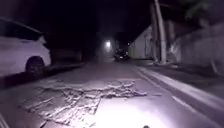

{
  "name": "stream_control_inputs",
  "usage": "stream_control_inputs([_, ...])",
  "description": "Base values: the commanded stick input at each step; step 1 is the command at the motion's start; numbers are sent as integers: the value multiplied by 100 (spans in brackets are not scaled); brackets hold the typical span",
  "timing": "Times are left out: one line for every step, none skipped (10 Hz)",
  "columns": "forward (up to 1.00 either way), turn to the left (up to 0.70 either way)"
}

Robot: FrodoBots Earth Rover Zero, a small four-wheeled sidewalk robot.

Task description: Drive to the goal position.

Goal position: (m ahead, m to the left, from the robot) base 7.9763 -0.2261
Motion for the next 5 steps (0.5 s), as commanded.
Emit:
stream_control_inputs([70,0])
stream_control_inputs([70,0])
stream_control_inputs([70,0])
stream_control_inputs([70,0])
stream_control_inputs([70,0])
